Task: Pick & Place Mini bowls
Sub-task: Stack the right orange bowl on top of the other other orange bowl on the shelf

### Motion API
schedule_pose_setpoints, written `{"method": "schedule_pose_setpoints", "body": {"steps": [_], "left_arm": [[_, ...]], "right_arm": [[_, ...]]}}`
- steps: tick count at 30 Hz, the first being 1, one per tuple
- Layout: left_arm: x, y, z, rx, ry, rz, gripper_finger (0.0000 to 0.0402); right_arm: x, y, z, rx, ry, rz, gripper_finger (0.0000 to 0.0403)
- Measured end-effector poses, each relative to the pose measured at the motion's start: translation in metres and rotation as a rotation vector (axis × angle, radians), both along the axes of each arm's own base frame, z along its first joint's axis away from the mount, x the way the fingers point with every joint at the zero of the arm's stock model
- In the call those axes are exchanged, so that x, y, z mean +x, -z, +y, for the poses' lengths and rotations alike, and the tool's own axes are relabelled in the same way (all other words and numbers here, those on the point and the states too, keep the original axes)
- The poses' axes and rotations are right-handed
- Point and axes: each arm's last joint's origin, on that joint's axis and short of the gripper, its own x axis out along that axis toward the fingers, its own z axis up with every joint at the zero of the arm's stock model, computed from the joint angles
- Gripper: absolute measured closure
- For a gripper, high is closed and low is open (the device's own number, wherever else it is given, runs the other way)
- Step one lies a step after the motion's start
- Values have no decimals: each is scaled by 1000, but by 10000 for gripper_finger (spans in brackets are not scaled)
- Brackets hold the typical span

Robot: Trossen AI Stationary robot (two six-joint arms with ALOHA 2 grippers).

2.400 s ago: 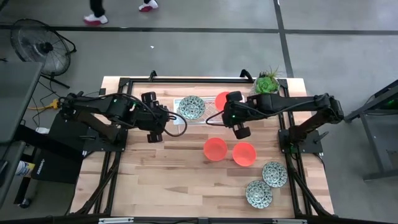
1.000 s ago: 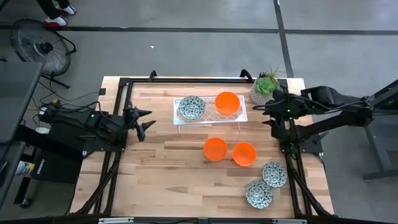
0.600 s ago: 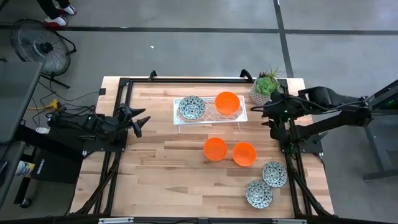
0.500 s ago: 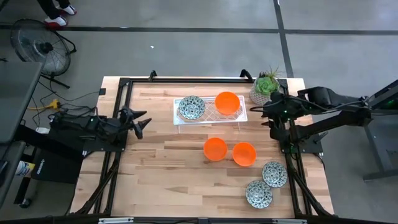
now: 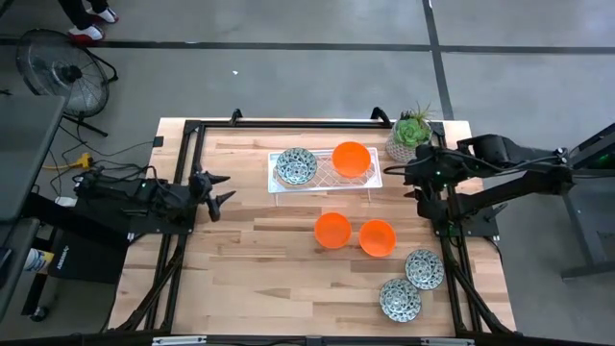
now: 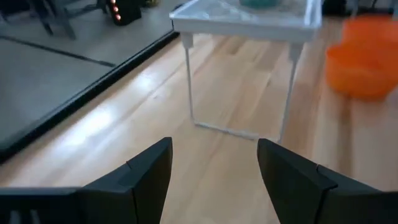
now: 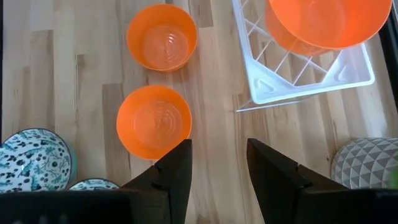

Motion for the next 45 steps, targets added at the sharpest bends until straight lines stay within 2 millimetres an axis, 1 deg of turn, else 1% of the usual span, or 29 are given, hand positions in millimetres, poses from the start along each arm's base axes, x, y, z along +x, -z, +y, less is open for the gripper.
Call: {"method": "schedule_pose_setpoints", "body": {"steps": [6,12,18,20,22,28,32,37,42,45], "left_arm": [[0,0,0,321,136,182,170],[0,1,-1,331,191,195,170],[0,1,-1,330,192,195,170],[0,1,-1,330,192,195,169],[0,1,-1,329,192,195,169],[0,1,-1,329,193,193,169],[0,1,-1,329,194,193,169],[0,1,-1,329,193,193,169],[0,1,-1,328,193,193,169],[0,1,-1,328,194,192,169]], "right_arm": [[1,1,0,11,20,7,261],[1,1,0,24,45,12,261],[4,4,0,31,73,33,261],[7,14,0,40,81,69,261],[12,28,1,56,79,122,261],[22,78,4,158,146,312,261],[26,103,5,198,220,355,261],[28,124,9,267,327,356,261],[29,137,24,327,422,338,261],[35,146,33,364,477,319,261]]}}
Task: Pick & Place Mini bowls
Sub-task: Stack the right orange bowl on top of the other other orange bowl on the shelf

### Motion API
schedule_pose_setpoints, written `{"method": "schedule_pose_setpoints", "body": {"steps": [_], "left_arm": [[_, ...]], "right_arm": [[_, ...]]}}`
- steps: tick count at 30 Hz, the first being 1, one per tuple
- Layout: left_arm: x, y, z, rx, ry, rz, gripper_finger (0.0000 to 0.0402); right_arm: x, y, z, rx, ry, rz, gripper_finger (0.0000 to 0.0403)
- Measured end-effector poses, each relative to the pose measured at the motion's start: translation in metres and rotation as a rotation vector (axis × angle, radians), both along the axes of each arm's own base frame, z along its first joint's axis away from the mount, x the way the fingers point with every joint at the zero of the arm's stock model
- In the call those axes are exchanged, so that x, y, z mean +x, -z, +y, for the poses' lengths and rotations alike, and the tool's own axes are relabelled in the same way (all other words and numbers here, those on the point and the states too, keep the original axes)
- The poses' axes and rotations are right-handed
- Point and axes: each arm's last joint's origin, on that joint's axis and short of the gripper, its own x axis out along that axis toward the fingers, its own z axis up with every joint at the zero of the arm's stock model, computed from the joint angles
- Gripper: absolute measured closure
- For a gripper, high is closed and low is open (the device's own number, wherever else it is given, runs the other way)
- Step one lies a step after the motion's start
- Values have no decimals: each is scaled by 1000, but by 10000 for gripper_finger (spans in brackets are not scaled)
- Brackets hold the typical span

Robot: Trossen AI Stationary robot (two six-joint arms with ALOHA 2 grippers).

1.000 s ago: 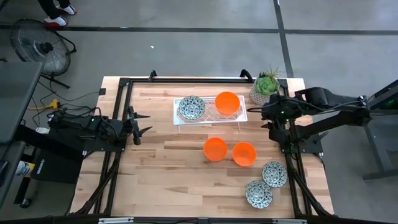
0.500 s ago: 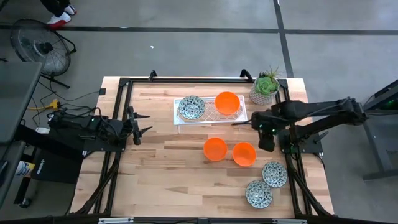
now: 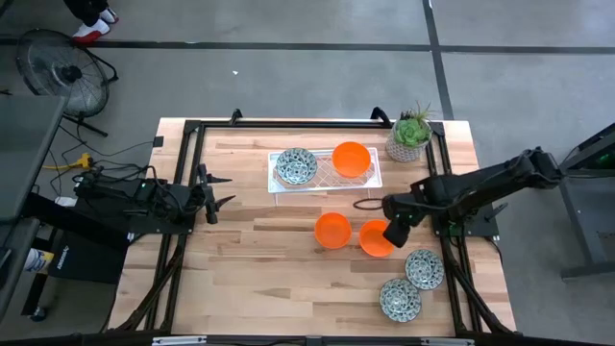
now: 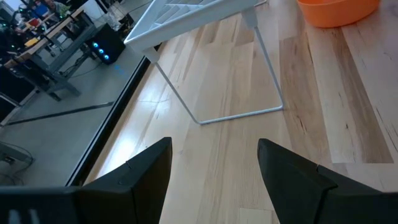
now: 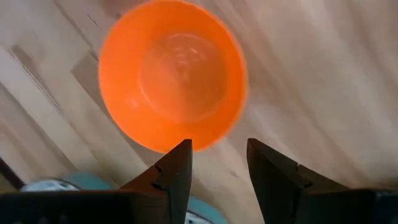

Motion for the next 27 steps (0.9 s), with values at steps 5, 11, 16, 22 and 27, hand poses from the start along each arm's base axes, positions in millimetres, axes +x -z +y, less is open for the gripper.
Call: {"method": "schedule_pose_setpoints", "body": {"steps": [5,11,16,22,27], "left_arm": [[0,0,0,0,0,0,169],[0,0,0,0,0,0,169],[0,0,0,0,0,0,169],[0,0,0,0,0,0,169],[0,0,0,-1,0,0,169]], "right_arm": [[9,13,8,3,134,80,261],[21,23,16,-2,272,146,262],[23,33,23,-22,351,211,255],[26,39,27,-32,428,234,236],[27,46,31,-40,478,273,227]]}}
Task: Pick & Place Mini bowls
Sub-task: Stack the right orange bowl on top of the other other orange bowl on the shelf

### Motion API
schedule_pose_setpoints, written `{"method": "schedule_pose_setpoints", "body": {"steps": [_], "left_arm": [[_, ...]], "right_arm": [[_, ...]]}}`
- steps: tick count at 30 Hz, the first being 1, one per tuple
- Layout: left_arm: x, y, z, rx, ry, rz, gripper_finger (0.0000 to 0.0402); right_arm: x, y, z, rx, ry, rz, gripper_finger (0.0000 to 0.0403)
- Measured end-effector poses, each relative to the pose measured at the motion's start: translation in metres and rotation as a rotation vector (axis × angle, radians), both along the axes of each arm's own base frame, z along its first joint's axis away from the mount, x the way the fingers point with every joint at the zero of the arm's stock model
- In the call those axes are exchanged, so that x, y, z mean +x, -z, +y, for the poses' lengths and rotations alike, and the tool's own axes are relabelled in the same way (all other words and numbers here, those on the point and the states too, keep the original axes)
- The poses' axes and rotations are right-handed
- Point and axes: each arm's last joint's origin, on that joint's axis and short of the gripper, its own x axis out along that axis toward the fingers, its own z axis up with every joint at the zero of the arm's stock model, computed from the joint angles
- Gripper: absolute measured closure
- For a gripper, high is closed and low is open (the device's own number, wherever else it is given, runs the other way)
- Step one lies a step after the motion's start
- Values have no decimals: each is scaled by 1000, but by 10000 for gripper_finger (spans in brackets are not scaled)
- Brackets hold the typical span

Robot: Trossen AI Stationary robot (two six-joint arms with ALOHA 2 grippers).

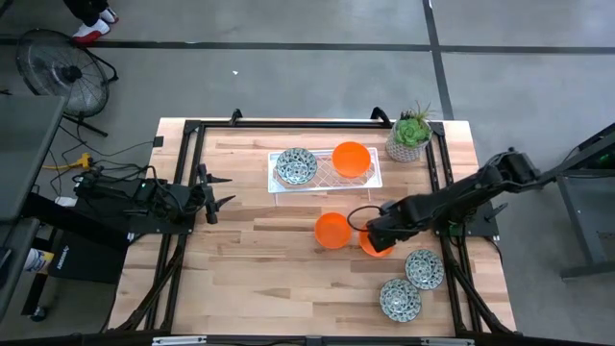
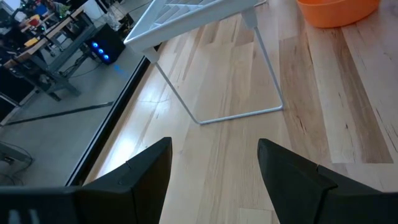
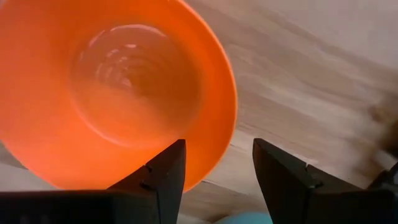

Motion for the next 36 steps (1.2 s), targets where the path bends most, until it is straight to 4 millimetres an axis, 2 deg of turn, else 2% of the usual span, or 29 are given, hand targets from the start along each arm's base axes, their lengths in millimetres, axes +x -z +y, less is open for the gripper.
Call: {"method": "schedule_pose_setpoints", "body": {"steps": [7,18,28,36], "left_arm": [[0,0,0,0,0,0,169],[0,0,0,0,0,0,169],[0,0,0,0,0,0,169],[0,0,0,0,0,0,169]], "right_arm": [[4,5,1,-1,67,10,231],[12,13,4,22,122,-11,265],[14,13,5,25,122,-37,290],[18,22,6,22,96,-10,322]]}}
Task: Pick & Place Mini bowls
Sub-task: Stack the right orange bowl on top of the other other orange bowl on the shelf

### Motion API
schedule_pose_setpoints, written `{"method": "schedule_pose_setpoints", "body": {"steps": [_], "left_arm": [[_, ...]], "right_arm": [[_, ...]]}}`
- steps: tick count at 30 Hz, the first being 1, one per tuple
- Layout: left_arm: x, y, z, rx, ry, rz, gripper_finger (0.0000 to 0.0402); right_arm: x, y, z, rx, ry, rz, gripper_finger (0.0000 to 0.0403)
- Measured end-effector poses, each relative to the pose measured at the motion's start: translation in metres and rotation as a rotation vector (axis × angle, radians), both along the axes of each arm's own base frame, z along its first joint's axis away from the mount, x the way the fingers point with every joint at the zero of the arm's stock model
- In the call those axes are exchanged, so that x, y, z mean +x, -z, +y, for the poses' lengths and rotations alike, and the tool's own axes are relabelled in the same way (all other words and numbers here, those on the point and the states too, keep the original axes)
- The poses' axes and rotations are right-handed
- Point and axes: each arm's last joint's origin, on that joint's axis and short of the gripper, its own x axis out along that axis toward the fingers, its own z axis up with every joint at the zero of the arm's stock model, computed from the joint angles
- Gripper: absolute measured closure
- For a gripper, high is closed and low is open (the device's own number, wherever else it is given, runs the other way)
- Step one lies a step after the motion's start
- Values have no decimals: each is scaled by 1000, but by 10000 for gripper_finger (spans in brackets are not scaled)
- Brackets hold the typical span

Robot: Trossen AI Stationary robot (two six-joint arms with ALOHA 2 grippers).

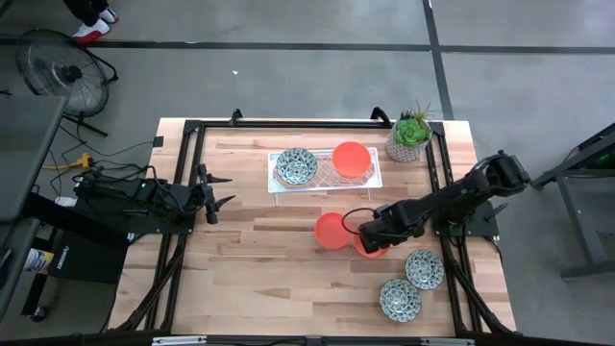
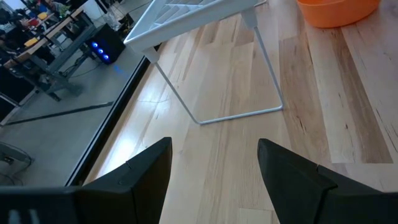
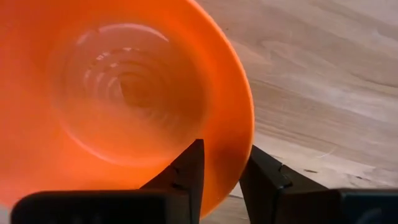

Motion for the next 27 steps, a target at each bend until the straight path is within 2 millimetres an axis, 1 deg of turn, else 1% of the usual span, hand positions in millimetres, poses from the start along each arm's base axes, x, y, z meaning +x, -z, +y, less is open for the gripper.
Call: {"method": "schedule_pose_setpoints", "body": {"steps": [5,11,16,23,27], "left_arm": [[0,0,0,0,0,0,169],[0,0,0,0,0,0,169],[0,0,0,0,0,0,169],[0,0,0,0,0,0,169],[0,0,0,0,0,0,169]], "right_arm": [[1,2,0,4,-23,2,348],[2,1,1,23,-49,-11,392],[5,-1,2,53,-75,-52,397],[2,-17,2,96,-93,-120,401],[3,-38,2,100,-118,-183,402]]}}
